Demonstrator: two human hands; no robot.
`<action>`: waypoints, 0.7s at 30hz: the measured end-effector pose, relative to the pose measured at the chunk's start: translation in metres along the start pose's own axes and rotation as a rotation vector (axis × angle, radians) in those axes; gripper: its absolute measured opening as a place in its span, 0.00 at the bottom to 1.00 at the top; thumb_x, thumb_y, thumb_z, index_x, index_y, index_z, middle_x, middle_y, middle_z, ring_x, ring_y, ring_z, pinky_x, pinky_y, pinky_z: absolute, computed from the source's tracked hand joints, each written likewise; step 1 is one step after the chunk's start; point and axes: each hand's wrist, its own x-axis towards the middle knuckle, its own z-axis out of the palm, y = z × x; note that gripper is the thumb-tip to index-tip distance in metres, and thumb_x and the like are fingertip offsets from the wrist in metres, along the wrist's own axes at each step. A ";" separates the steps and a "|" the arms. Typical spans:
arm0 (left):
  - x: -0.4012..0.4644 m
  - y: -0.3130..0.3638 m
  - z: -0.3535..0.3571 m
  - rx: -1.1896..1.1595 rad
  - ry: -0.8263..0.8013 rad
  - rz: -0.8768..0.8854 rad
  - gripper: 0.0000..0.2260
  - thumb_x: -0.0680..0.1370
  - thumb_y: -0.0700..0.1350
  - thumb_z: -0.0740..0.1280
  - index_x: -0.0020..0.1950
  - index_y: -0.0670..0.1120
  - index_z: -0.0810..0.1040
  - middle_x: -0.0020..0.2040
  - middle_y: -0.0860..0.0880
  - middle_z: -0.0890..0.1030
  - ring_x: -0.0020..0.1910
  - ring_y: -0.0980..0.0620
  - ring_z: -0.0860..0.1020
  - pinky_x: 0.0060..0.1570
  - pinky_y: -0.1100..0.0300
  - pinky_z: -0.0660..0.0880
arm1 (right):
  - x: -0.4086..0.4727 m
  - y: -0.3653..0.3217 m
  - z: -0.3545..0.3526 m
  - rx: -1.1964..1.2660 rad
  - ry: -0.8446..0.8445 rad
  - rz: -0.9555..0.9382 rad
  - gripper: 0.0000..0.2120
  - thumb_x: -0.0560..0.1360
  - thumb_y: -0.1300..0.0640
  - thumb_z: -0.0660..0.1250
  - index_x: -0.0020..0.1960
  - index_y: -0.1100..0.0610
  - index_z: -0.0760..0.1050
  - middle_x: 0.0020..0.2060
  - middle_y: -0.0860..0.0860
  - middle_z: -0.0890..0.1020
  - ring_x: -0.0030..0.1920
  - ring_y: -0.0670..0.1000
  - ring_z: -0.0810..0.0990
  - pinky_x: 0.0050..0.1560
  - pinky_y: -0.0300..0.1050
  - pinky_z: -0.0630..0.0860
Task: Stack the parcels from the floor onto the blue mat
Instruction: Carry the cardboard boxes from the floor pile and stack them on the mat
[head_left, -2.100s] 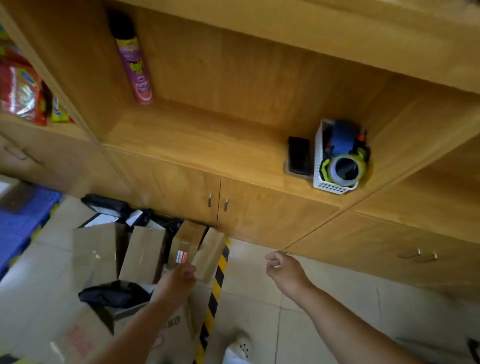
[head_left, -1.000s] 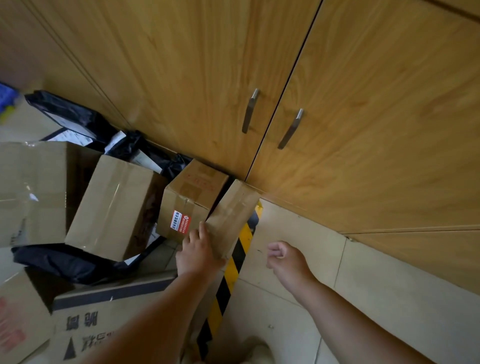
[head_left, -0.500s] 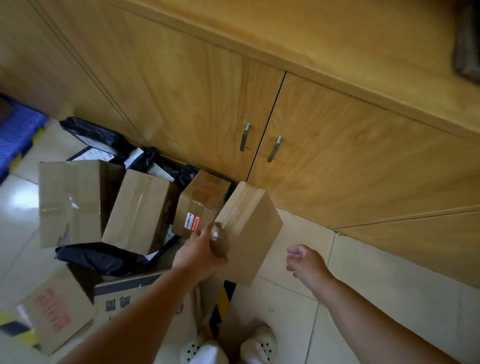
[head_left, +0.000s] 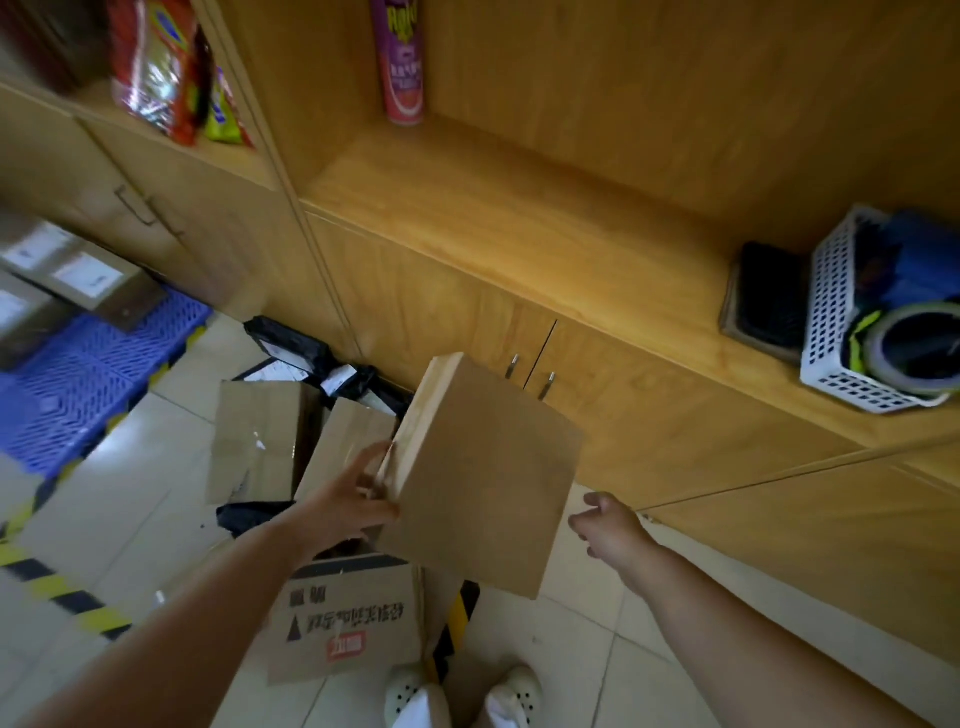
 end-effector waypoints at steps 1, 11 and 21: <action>-0.017 0.007 -0.006 -0.017 -0.012 0.022 0.35 0.71 0.31 0.70 0.67 0.62 0.62 0.56 0.43 0.71 0.52 0.43 0.76 0.45 0.47 0.80 | -0.013 -0.010 -0.002 0.033 0.009 -0.011 0.27 0.75 0.57 0.65 0.73 0.59 0.62 0.57 0.54 0.74 0.58 0.55 0.74 0.59 0.50 0.72; -0.142 0.045 -0.040 -0.085 -0.067 0.154 0.35 0.66 0.46 0.71 0.70 0.63 0.62 0.63 0.50 0.73 0.60 0.49 0.75 0.52 0.56 0.75 | -0.127 -0.088 -0.019 0.433 -0.027 -0.119 0.17 0.80 0.44 0.56 0.61 0.55 0.71 0.48 0.51 0.78 0.49 0.52 0.77 0.54 0.53 0.74; -0.186 0.110 -0.045 -0.203 0.308 0.137 0.10 0.79 0.34 0.58 0.49 0.44 0.77 0.41 0.48 0.77 0.40 0.53 0.76 0.38 0.61 0.73 | -0.195 -0.136 -0.040 0.621 0.000 -0.235 0.22 0.78 0.35 0.51 0.50 0.51 0.74 0.51 0.53 0.79 0.56 0.58 0.77 0.58 0.62 0.74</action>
